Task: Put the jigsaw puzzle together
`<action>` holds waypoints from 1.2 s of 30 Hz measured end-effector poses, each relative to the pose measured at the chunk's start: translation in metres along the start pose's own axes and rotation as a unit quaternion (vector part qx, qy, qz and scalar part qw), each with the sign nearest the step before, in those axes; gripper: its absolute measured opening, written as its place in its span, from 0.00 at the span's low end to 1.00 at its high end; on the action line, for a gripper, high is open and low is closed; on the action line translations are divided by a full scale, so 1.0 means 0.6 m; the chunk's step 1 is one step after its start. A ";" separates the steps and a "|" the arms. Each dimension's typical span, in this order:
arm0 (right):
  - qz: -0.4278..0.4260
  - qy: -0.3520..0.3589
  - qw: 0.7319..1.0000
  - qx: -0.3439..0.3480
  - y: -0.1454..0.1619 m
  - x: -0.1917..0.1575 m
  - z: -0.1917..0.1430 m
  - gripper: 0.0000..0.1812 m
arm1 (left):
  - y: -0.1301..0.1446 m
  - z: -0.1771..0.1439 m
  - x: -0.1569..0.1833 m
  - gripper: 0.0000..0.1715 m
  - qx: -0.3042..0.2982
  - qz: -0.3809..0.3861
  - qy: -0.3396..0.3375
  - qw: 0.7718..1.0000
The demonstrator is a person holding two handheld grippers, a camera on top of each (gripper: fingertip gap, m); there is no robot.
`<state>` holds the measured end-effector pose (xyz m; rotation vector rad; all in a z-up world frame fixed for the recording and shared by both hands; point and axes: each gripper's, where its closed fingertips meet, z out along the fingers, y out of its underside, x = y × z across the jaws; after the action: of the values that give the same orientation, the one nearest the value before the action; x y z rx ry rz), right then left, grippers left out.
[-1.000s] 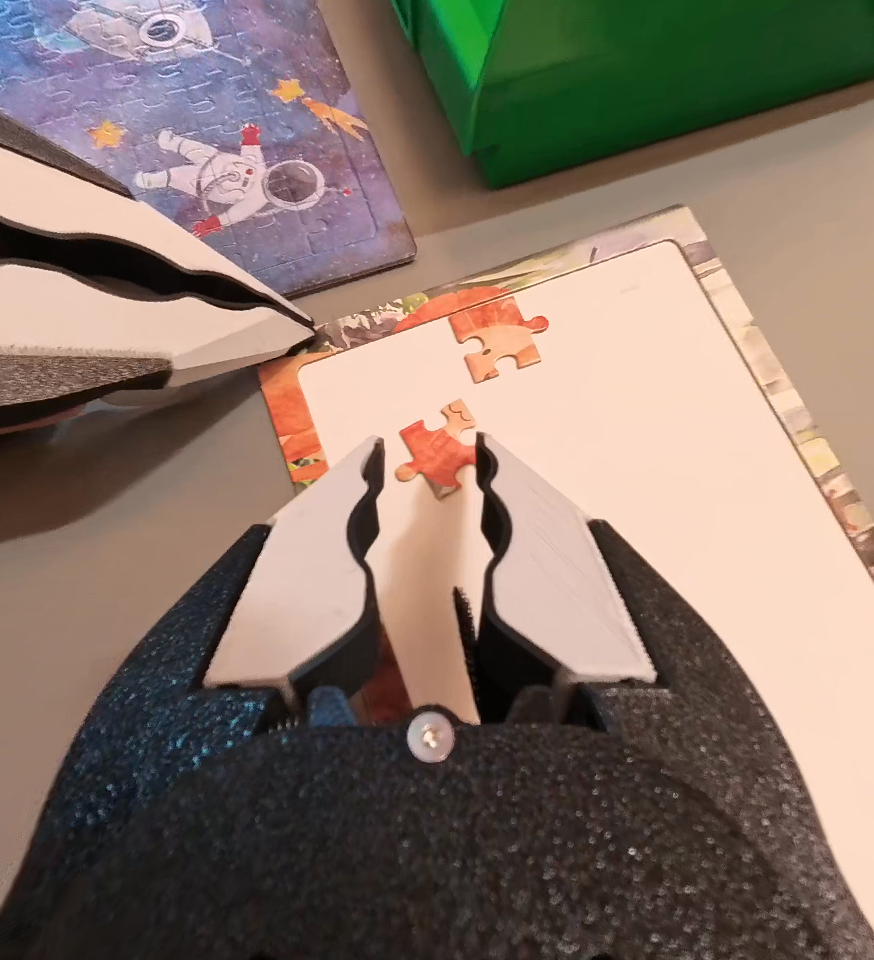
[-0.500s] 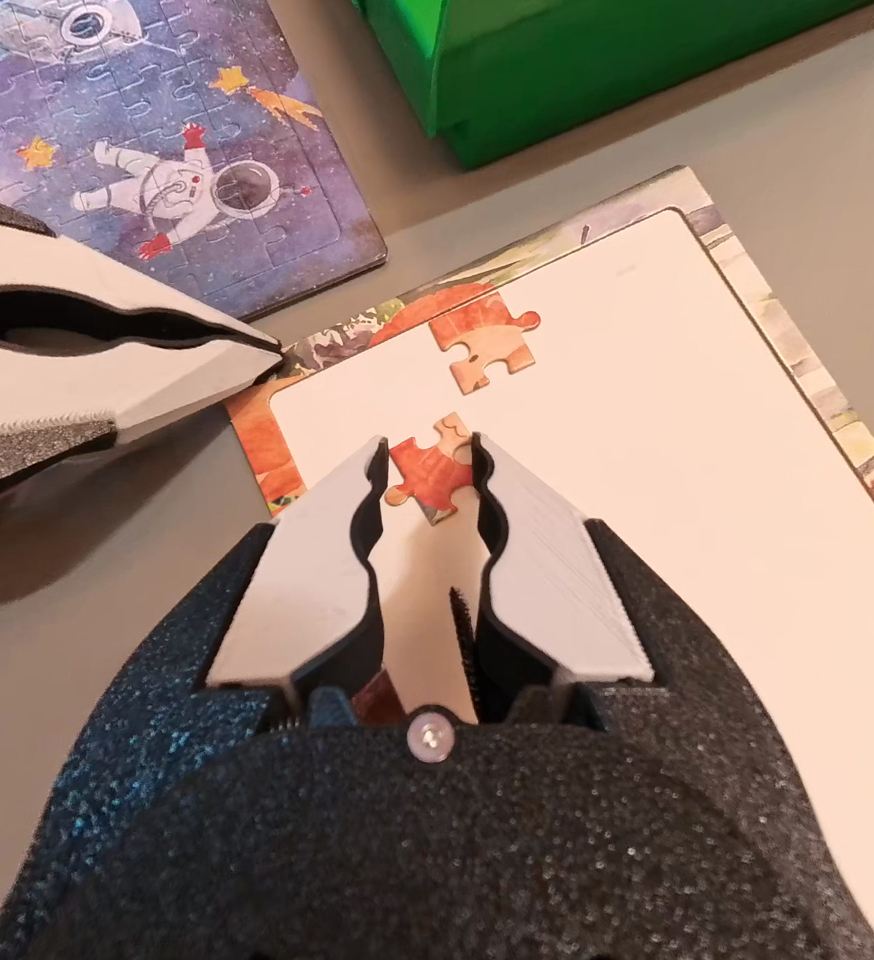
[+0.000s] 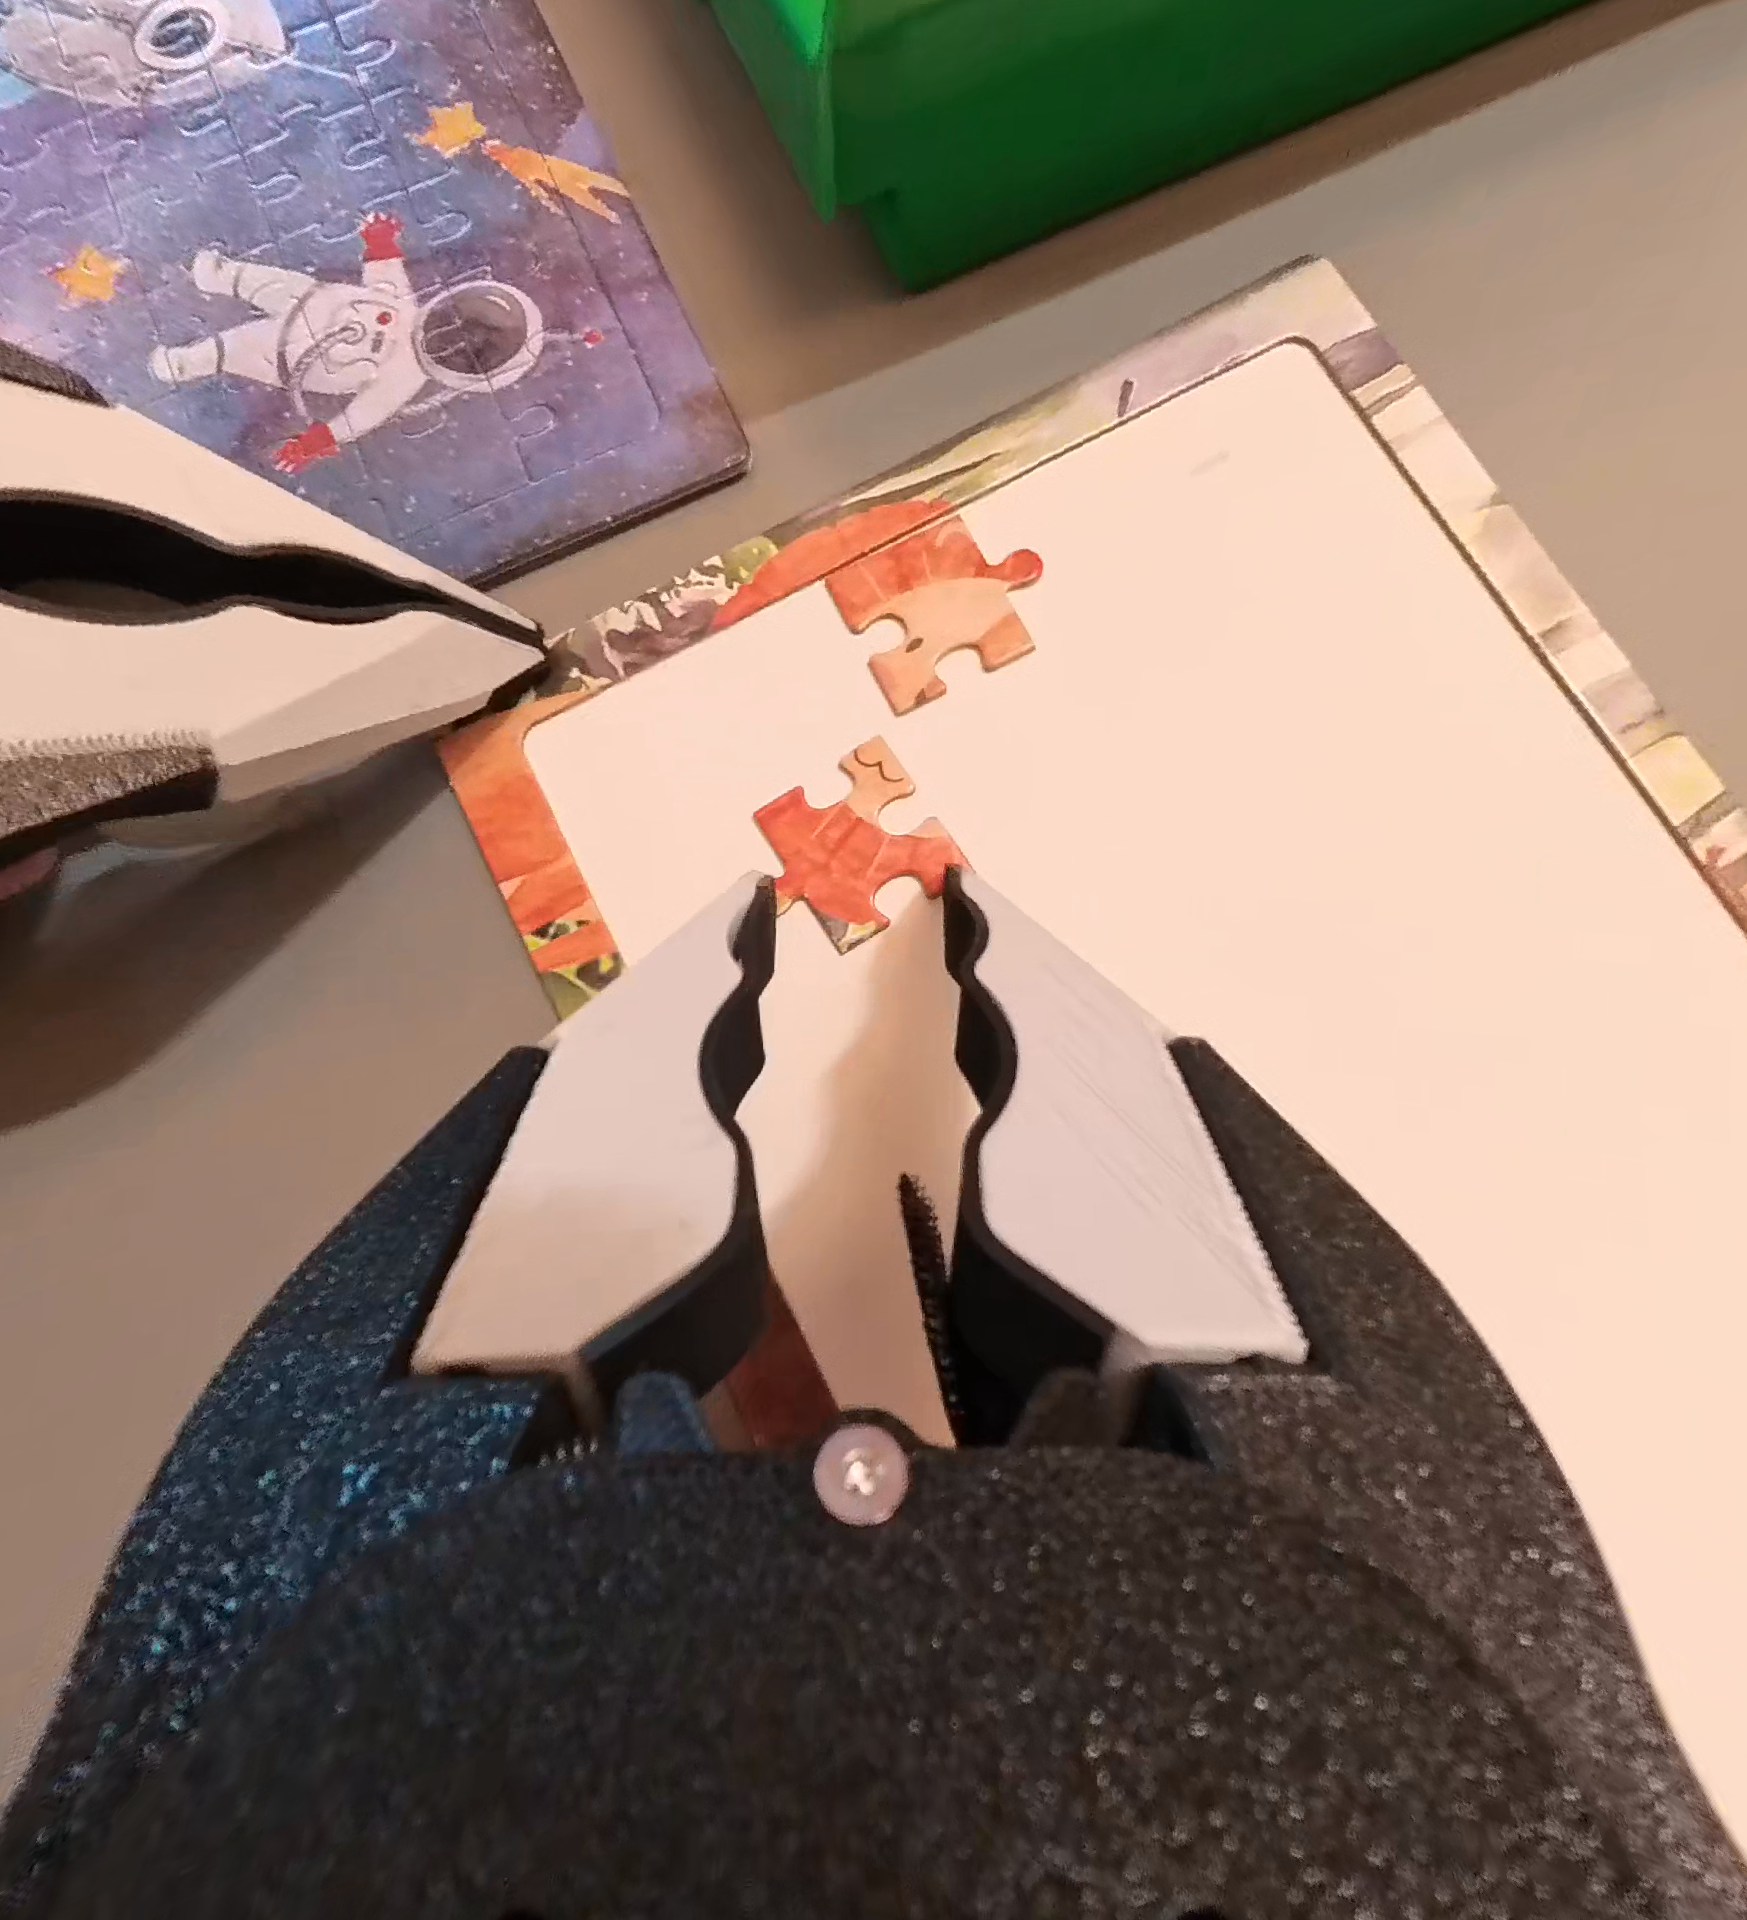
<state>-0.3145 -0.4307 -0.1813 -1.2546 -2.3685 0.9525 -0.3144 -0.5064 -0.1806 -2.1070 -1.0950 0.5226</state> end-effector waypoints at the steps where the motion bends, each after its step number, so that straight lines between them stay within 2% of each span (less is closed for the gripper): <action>1: 0.005 -0.002 1.000 0.000 -0.002 -0.001 0.002 0.18 | 0.000 0.000 0.000 0.00 0.000 0.000 0.000 1.000; 9: 0.023 0.005 1.000 0.001 -0.004 0.006 0.004 0.18 | 0.000 0.000 0.000 0.00 0.000 -0.001 0.001 1.000; 16: -0.006 -0.001 1.000 0.002 -0.013 -0.002 0.013 0.19 | 0.000 0.000 0.000 0.00 0.000 0.001 0.000 1.000; 23: 0.038 0.015 0.999 0.013 -0.009 0.015 0.007 0.12 | 0.000 0.000 0.000 0.00 0.000 0.002 -0.001 1.000; 25: 0.042 0.012 0.999 0.018 -0.009 0.011 0.006 0.15 | 0.000 0.000 0.000 0.00 0.000 0.002 -0.001 1.000; 36: 0.029 0.033 0.999 0.020 -0.019 0.010 0.011 0.15 | 0.000 0.000 0.000 0.00 0.000 0.003 -0.002 1.000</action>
<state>-0.3284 -0.4333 -0.1790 -1.3253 -2.2630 0.9574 -0.3145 -0.5061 -0.1806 -2.1108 -1.0909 0.5308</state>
